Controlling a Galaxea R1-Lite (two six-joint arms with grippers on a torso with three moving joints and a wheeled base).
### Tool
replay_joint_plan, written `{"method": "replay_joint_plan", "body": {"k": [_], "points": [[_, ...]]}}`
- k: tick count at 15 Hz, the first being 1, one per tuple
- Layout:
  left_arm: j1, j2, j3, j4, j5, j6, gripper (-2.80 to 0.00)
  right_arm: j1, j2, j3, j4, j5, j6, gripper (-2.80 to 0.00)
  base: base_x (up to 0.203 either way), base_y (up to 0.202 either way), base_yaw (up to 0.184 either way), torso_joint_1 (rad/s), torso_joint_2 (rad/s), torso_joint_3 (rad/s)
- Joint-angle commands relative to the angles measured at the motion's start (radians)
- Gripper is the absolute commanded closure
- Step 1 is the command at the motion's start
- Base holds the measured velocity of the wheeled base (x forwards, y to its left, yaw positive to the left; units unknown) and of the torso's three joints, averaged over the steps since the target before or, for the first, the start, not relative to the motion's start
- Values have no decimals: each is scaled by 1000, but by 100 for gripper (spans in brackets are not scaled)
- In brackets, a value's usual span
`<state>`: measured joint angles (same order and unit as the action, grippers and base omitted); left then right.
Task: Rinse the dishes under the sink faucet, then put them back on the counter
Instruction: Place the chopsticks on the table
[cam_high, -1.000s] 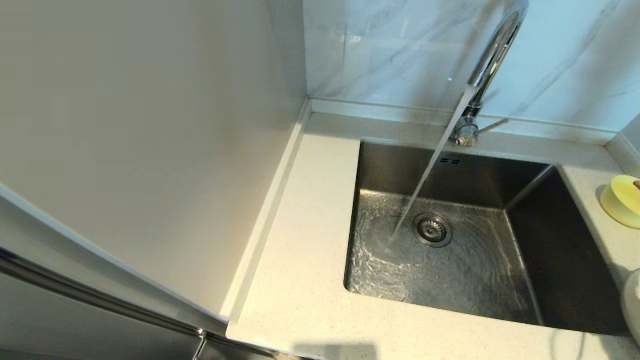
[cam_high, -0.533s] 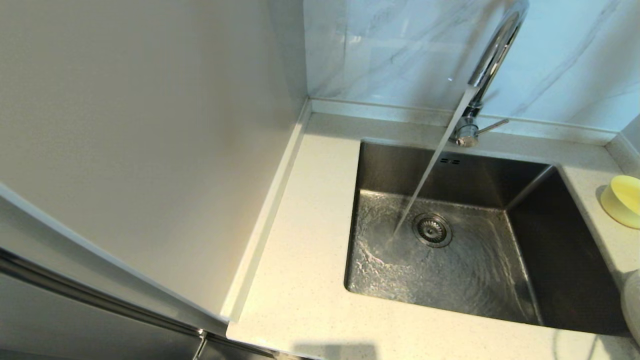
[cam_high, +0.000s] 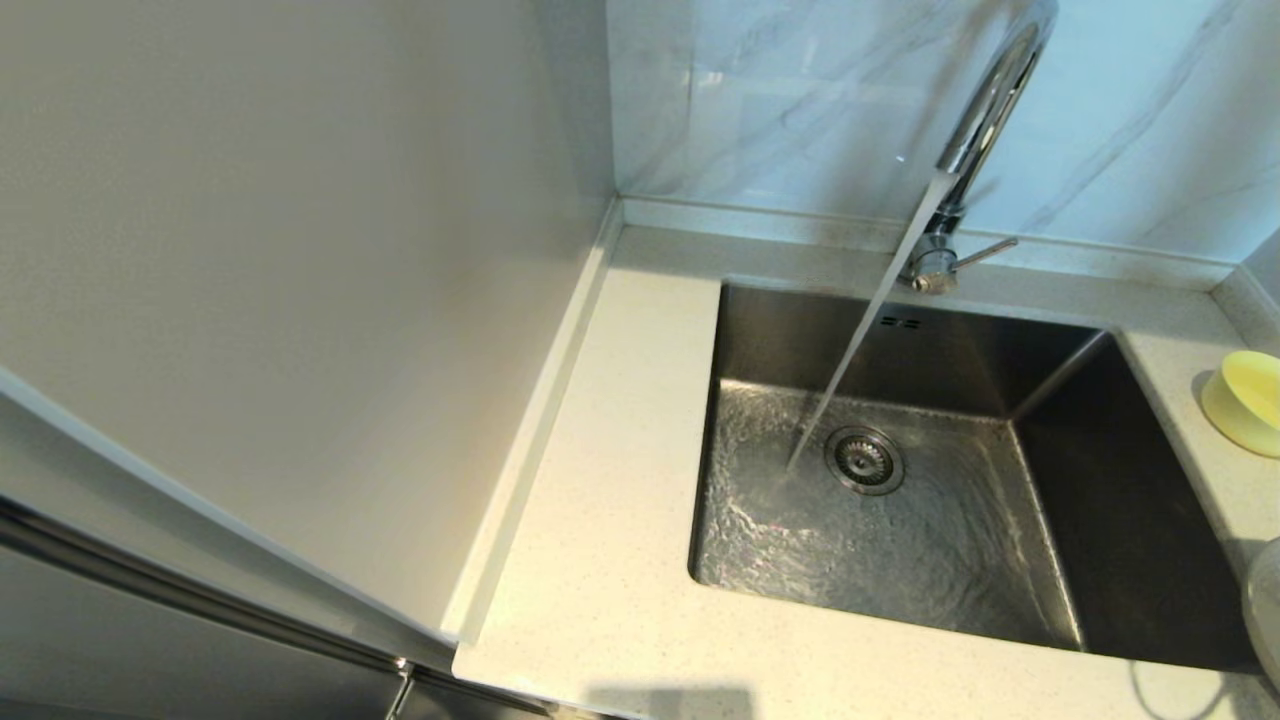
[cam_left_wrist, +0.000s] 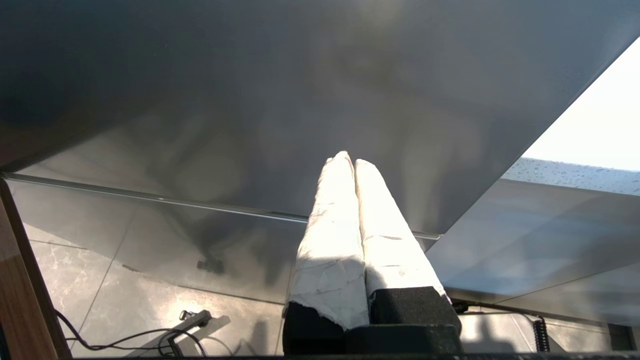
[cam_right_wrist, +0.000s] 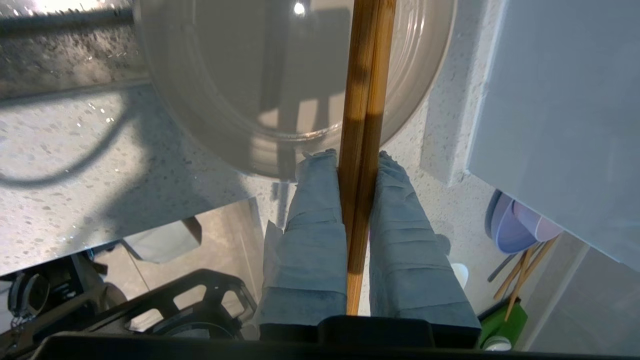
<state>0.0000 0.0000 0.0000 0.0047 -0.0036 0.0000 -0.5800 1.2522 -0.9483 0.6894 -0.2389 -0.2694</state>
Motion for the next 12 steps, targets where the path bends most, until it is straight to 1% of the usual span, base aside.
{"method": "replay_joint_plan", "body": {"k": [1, 3, 5, 7, 12], "points": [[0, 0, 0, 0, 0, 0, 0, -3, 16, 24, 2, -2, -3, 0, 0, 0, 0, 0, 0, 0], [0, 0, 0, 0, -1, 0, 0, -3, 42, 61, -63, 0, -6, 0, 0, 0, 0, 0, 0, 0], [0, 0, 0, 0, 0, 0, 0, -4, 90, 104, -211, -3, -8, 0, 0, 0, 0, 0, 0, 0], [0, 0, 0, 0, -1, 0, 0, -31, 139, 128, -316, -3, -8, 0, 0, 0, 0, 0, 0, 0], [0, 0, 0, 0, 1, 0, 0, -99, 217, 133, -358, -3, -14, 0, 0, 0, 0, 0, 0, 0]]}}
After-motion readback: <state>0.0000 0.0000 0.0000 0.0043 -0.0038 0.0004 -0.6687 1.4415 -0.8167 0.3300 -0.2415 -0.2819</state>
